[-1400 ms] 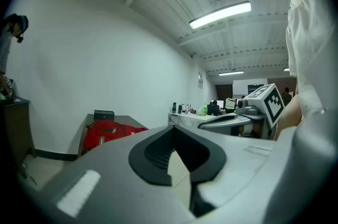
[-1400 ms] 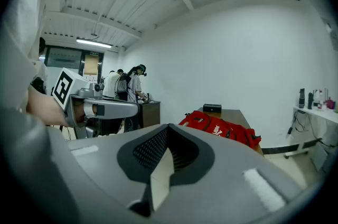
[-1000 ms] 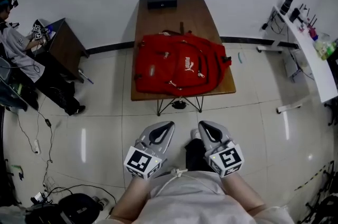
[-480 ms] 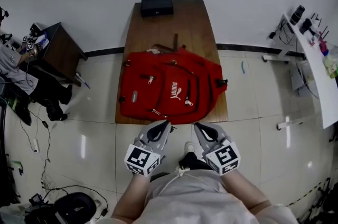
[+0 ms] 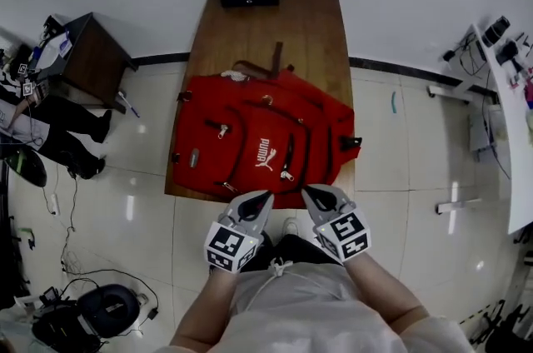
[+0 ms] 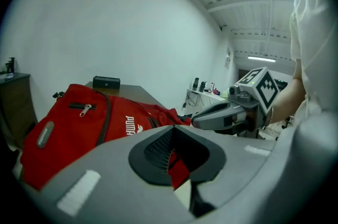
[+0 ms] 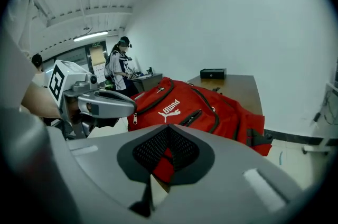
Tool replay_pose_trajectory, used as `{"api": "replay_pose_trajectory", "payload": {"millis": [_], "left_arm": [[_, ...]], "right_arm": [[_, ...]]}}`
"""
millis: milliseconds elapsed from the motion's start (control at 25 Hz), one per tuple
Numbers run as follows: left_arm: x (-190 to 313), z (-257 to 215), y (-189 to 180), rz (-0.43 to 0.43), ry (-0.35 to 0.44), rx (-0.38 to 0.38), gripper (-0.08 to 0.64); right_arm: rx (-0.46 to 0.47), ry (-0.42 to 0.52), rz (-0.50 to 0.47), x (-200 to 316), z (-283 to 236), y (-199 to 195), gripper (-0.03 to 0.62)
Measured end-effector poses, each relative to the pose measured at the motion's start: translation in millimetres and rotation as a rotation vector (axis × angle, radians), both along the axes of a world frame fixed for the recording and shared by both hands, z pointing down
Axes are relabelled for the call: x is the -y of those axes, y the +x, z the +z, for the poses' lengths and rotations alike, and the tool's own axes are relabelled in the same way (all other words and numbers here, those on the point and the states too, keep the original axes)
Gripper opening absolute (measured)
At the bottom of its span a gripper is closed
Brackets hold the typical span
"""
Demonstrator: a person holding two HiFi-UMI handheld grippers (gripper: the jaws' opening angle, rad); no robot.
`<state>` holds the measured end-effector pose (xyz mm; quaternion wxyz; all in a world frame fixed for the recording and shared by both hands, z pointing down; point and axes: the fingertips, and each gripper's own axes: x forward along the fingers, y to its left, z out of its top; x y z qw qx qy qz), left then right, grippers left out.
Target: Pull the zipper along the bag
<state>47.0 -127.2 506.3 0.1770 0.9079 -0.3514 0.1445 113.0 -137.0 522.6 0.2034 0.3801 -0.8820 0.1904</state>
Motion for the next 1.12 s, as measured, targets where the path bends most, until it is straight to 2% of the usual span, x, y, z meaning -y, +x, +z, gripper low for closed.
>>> {"api": "replay_pose_trajectory", "payload": {"millis": [160, 440, 680, 960, 1120], "left_arm": [[12, 13, 12, 0.027, -0.012, 0.034, 0.008], [33, 56, 18, 0.043, -0.123, 0.07, 0.008], [33, 78, 29, 0.044, -0.191, 0.096, 0.008], [34, 93, 29, 0.03, -0.257, 0.122, 0.007], [33, 97, 27, 0.01, -0.299, 0.082, 0.008]], "right_arm": [[-0.021, -0.072, -0.024, 16, 24, -3, 0.019], [-0.044, -0.19, -0.077, 30, 61, -18, 0.066], [-0.076, -0.25, -0.087, 38, 86, -25, 0.103], [-0.148, -0.215, -0.116, 39, 92, -28, 0.095], [-0.205, -0.197, -0.137, 39, 93, -29, 0.066]]}}
